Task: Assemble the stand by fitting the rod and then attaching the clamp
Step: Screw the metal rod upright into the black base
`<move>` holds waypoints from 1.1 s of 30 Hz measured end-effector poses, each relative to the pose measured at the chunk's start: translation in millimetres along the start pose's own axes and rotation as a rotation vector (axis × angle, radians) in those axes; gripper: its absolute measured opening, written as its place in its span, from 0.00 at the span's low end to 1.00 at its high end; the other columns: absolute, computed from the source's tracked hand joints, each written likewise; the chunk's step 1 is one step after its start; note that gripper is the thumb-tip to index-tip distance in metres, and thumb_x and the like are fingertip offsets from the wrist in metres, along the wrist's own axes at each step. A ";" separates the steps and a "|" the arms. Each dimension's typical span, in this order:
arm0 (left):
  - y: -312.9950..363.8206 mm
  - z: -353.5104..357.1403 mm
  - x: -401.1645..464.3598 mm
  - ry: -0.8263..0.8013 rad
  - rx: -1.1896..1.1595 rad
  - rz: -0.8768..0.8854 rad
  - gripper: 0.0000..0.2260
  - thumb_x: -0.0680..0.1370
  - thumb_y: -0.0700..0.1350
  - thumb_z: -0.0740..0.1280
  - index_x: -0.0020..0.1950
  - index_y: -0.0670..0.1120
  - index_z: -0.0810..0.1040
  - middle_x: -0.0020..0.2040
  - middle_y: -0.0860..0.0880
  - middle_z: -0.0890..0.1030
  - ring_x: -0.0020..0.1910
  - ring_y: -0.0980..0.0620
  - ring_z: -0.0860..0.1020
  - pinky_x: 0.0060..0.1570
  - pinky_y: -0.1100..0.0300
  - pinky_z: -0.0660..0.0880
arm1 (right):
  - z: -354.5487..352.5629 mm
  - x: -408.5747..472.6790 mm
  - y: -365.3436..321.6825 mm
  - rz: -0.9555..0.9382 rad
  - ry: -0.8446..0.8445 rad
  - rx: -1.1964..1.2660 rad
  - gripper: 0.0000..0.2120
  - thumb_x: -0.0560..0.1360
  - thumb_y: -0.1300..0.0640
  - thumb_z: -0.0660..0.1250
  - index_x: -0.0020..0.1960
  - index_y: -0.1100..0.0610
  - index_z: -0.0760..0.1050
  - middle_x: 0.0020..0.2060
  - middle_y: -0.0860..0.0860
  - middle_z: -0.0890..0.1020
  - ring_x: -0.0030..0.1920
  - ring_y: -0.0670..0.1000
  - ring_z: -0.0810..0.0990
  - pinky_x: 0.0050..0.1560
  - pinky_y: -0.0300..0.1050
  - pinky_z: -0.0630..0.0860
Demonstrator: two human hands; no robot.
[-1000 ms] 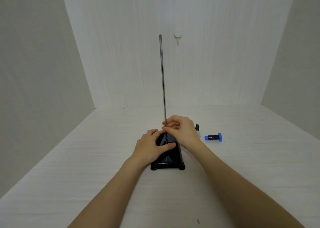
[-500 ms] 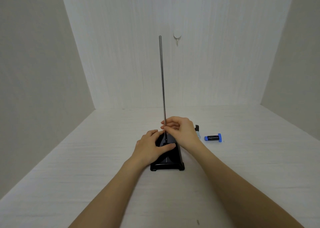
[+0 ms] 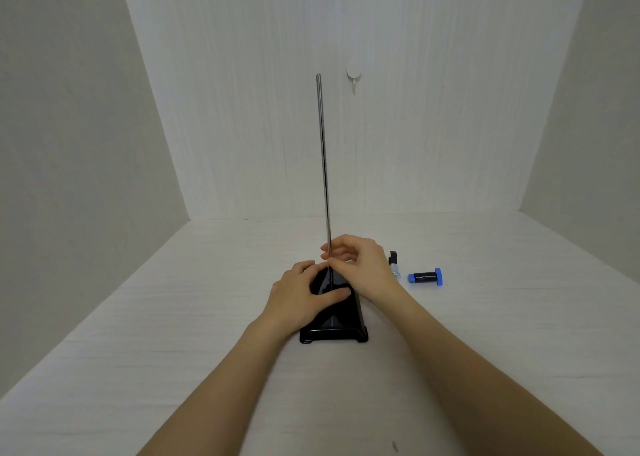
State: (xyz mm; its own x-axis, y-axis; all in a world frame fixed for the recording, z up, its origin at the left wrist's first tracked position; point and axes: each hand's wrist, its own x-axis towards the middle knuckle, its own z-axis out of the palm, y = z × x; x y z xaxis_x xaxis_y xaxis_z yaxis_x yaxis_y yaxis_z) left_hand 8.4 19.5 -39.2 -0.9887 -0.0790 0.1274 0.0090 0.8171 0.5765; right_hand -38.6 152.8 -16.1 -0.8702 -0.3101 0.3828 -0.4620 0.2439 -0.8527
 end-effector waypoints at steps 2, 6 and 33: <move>0.1 -0.3 -0.3 0.001 0.004 0.002 0.31 0.70 0.66 0.65 0.72 0.58 0.66 0.73 0.53 0.65 0.70 0.51 0.65 0.69 0.49 0.62 | 0.0 0.8 -0.2 -0.001 0.007 -0.004 0.07 0.72 0.64 0.68 0.47 0.55 0.81 0.40 0.48 0.84 0.43 0.44 0.83 0.44 0.29 0.77; 1.5 -1.2 -0.7 -0.008 0.006 -0.005 0.32 0.70 0.67 0.64 0.72 0.58 0.65 0.73 0.52 0.65 0.71 0.50 0.65 0.70 0.49 0.62 | 1.8 2.0 1.1 -0.001 0.074 -0.056 0.04 0.71 0.62 0.71 0.45 0.56 0.81 0.36 0.48 0.82 0.37 0.41 0.80 0.38 0.25 0.74; 1.0 -0.9 0.1 0.006 -0.010 0.006 0.30 0.70 0.66 0.65 0.71 0.58 0.67 0.72 0.52 0.67 0.70 0.50 0.66 0.69 0.48 0.64 | 10.8 -2.6 2.3 -0.004 0.079 -0.028 0.05 0.72 0.63 0.68 0.45 0.55 0.79 0.37 0.46 0.81 0.38 0.39 0.78 0.38 0.22 0.72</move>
State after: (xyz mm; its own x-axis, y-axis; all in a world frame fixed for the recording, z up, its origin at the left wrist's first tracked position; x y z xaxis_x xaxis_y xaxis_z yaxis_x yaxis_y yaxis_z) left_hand 8.5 19.8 -38.0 -0.9877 -0.0773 0.1359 0.0168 0.8117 0.5839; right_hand -35.5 144.2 -22.9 -0.8788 -0.2378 0.4136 -0.4687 0.2687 -0.8415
